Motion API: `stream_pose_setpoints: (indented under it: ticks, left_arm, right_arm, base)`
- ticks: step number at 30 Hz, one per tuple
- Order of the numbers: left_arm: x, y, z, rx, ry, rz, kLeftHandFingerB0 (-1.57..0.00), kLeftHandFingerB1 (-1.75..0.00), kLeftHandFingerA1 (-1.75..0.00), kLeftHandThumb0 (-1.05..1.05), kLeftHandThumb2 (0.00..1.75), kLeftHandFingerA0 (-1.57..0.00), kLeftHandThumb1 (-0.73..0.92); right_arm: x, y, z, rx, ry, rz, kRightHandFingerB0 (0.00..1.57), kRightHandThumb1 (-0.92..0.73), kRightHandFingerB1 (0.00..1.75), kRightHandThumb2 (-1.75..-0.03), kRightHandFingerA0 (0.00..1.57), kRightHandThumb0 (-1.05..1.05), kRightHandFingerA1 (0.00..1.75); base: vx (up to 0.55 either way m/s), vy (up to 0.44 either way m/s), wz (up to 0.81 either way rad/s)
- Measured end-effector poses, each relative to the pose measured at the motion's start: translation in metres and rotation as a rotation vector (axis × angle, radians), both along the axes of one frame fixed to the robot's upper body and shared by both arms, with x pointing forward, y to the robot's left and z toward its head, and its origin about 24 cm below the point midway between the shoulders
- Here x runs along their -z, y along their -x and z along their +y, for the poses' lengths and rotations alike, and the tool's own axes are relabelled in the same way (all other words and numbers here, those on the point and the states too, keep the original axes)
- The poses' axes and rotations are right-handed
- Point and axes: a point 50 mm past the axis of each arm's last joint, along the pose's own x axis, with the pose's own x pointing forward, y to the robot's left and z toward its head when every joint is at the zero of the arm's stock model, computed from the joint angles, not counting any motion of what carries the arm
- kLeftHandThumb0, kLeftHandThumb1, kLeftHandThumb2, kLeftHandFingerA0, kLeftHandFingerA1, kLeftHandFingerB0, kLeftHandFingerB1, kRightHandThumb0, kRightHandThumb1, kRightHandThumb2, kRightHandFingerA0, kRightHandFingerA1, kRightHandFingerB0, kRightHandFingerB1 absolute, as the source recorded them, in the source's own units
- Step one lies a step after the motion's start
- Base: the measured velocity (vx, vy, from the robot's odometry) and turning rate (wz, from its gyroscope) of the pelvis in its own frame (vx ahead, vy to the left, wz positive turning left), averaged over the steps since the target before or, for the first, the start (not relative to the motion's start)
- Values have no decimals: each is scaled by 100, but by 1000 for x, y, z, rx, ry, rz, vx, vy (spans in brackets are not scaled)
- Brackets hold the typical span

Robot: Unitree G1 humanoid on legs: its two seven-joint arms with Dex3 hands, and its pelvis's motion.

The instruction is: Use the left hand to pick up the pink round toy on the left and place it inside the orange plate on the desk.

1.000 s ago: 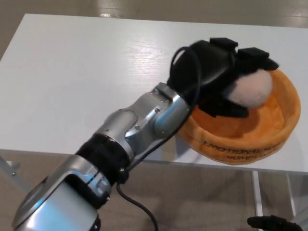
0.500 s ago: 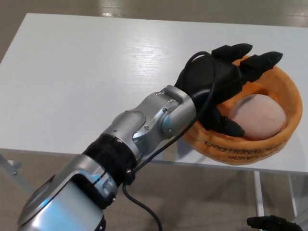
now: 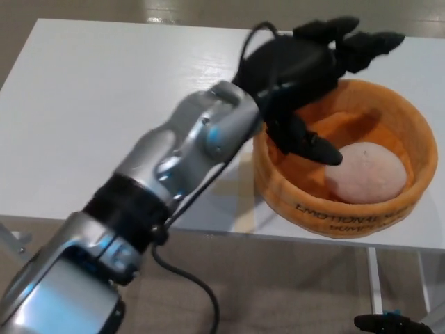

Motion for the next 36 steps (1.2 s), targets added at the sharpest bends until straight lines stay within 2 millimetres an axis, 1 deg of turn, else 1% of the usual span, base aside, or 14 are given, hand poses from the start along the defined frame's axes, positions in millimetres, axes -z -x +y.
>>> stream_pose_setpoints:
  ticks: [1, 2, 3, 4, 5, 6, 10, 14, 15, 16, 17, 27, 28, 36]
  left_arm:
    - [-6, 5, 7, 13, 35, -9, 0, -44, -50, -25, 80, -2, 22]
    - [-8, 7, 10, 18, 47, -12, -20, -33, -36, -44, 60, -14, 38]
    - [-10, 10, 13, 22, 60, -13, -20, -33, -36, -44, 60, -14, 38]
    - [-11, 12, 17, 27, 74, -13, -8, -49, -52, -18, 87, -9, 36]
    - [-13, 16, 23, 33, 91, -14, -8, -49, -52, -18, 87, -9, 36]
    - [-15, 18, 26, 37, 103, -14, -27, -33, -38, -30, 57, -22, 42]
    - [-11, 28, 54, 24, 143, 9, -33, -36, -39, -28, 59, -24, 43]
    - [-3, 32, 72, 3, 155, 44, -45, -37, -44, -8, 59, -34, 62]
    - [2, 35, 81, -9, 159, 66, -50, -37, -40, 9, 60, -32, 68]
    - [7, 38, 89, -18, 163, 89, -50, -37, -40, 9, 60, -32, 68]
    - [13, 42, 98, -28, 165, 119, -60, -43, -42, 12, 62, -33, 68]
    - [65, 67, 145, -79, 143, 390, -60, -40, -40, -6, 60, -39, 70]
    - [72, 71, 149, -83, 142, 426, -58, -43, -43, -15, 64, -41, 68]
    - [126, 107, 179, -103, 133, 749, -51, -38, -40, 1, 60, -44, 69]
  right_arm:
    - [0, 0, 0, -1, 0, -2, 75, -59, 53, -57, 81, -31, 69]
    - [0, 0, 0, -2, 1, -2, 75, -59, 54, -57, 82, -30, 70]
    - [0, -1, 0, -2, 1, -2, 75, -59, 54, -57, 82, -30, 70]
    - [0, -1, 0, -2, 2, -2, 75, -58, 53, -57, 83, -30, 68]
    - [-1, -1, 0, -3, 2, -2, 75, -58, 53, -57, 83, -30, 68]
    - [-1, -1, 0, -3, 2, -3, 74, -59, 53, -57, 82, -29, 68]
    - [-1, -2, 0, -4, 3, -5, 74, -59, 52, -57, 81, -30, 68]
    - [-1, -2, -1, -5, 5, -6, 74, -58, 54, -57, 81, -31, 69]
    - [-1, -2, -1, -6, 5, -6, 74, -59, 53, -57, 81, -31, 69]
    - [-2, -2, -1, -7, 6, -7, 74, -59, 53, -57, 81, -31, 69]
    - [-2, -3, 0, -9, 6, -9, 74, -59, 53, -57, 81, -31, 68]
    - [-3, -5, 0, -16, 9, -13, 74, -59, 53, -57, 81, -31, 71]
    - [-3, -5, 0, -16, 9, -14, 73, -59, 53, -57, 80, -30, 69]
    - [-4, -6, 0, -20, 11, -15, 74, -59, 53, -57, 80, -30, 70]
  base:
    - [0, 0, 0]
    - [0, 0, 0]
    - [0, 0, 0]
    - [0, 0, 0]
    - [0, 0, 0]
    - [0, 0, 0]
    - [0, 0, 0]
    - [0, 0, 0]
    - [0, 0, 0]
    - [0, 0, 0]
    - [0, 0, 0]
    - [0, 0, 0]
    - [0, 0, 0]
    - [0, 0, 0]
